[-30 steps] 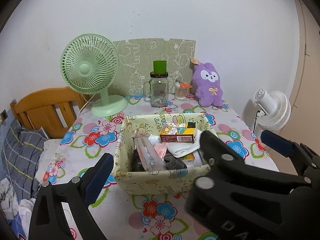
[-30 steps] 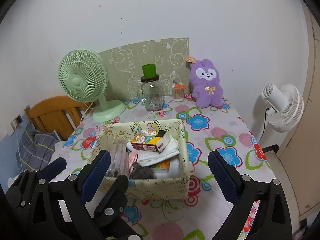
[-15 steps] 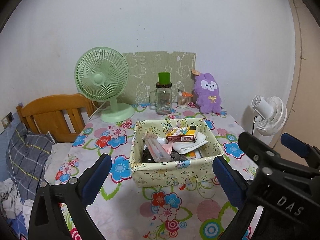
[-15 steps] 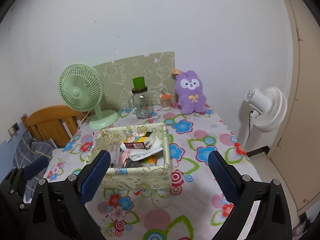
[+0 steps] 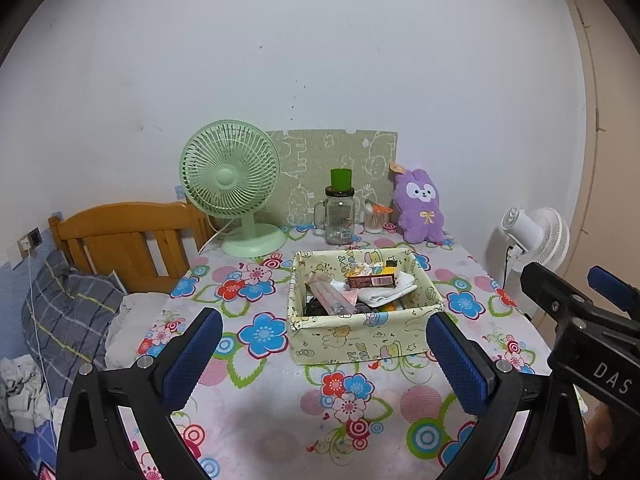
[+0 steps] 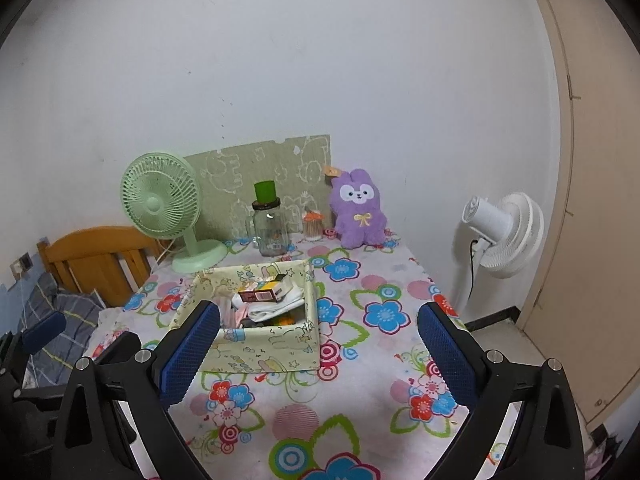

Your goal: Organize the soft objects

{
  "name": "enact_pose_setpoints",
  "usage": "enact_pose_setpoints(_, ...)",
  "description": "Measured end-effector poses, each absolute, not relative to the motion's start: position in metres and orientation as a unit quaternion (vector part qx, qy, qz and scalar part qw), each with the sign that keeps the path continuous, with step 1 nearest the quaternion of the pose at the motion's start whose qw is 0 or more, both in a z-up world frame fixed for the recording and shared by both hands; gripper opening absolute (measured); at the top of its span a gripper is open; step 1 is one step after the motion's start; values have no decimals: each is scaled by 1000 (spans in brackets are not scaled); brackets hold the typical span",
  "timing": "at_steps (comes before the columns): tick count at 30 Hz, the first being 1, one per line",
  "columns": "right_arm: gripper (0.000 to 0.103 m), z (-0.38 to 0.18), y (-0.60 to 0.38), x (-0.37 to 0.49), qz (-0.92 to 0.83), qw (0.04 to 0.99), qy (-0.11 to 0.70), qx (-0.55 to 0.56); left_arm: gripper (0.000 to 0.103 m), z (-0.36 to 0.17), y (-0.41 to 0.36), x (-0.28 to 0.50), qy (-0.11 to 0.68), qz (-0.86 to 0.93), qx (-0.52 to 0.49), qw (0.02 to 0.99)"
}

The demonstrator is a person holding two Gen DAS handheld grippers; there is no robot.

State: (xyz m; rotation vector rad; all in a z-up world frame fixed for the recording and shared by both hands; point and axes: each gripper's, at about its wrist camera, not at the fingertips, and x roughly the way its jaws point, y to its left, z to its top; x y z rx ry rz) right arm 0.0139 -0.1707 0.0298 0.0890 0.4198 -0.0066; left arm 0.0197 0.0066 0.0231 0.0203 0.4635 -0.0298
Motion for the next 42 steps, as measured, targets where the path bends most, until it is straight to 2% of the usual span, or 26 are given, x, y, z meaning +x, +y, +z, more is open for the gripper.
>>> enact_pose_setpoints(13,103,37,-170,-11,1,982,184,41,103,30,12,-6,208,-8,3,978)
enact_pose_setpoints(42,103,25,-176,1,-3,979,201,36,103,21,17,4,214,-5,-10,977)
